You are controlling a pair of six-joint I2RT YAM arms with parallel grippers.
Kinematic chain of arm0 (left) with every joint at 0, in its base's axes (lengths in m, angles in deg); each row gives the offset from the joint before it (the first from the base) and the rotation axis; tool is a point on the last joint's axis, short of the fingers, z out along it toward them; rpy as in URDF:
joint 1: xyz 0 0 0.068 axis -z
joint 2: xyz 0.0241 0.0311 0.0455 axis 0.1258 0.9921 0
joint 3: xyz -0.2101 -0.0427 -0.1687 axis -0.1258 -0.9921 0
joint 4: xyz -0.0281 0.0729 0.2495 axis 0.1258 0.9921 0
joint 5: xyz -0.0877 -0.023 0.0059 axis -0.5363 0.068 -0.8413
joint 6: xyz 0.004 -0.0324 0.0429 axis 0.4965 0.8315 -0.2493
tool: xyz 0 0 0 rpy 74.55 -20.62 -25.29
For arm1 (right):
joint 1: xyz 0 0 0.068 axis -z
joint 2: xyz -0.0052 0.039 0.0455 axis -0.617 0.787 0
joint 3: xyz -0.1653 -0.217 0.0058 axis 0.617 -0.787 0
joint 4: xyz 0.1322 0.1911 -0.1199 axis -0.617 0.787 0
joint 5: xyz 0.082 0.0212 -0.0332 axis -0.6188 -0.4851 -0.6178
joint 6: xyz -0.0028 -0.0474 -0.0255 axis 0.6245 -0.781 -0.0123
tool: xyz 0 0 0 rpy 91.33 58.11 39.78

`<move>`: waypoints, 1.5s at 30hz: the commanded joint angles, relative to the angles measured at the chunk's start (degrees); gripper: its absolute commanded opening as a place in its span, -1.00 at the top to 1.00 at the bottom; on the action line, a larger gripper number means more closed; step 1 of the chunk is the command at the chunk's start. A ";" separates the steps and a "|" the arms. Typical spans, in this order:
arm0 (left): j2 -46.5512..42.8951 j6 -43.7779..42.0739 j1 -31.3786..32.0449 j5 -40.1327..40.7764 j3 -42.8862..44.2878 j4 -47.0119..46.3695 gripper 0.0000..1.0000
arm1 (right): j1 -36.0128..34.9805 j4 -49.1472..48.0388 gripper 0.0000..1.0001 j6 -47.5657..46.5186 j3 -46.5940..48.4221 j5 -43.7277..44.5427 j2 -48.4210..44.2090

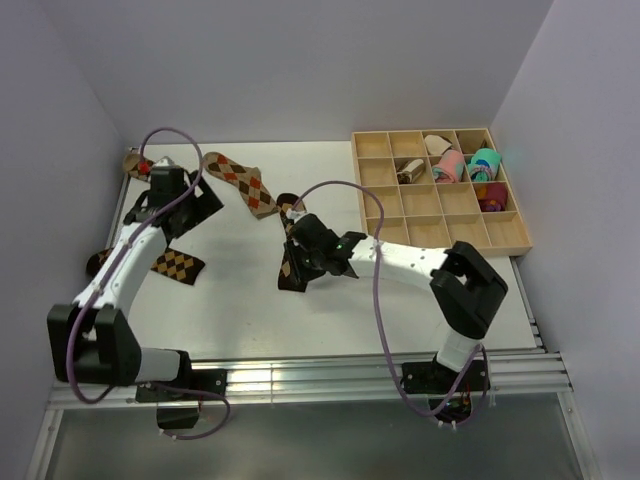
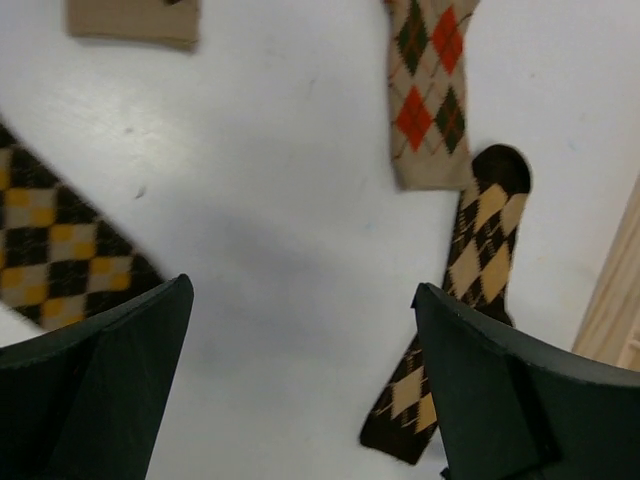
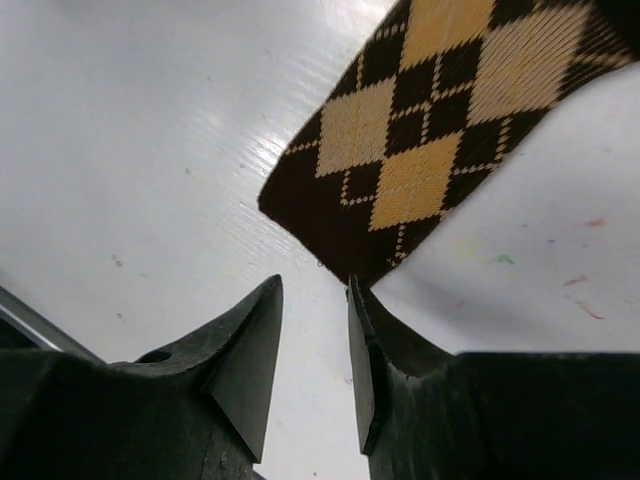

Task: Roll the socks
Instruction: Adjust the sock at the center of the board.

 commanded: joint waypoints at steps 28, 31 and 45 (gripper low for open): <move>58.45 11.06 8.06 0.30 41.30 -15.30 -0.93 | 3.51 -9.32 -0.47 -3.52 -16.14 7.67 -17.35; 57.40 11.33 6.40 1.62 38.41 -15.03 -0.93 | 3.52 -9.67 -0.47 -3.52 -16.67 8.28 -16.91; 48.10 6.14 1.29 0.92 36.91 -11.24 -0.99 | 3.52 -10.56 -0.07 -10.46 -12.90 5.30 -12.52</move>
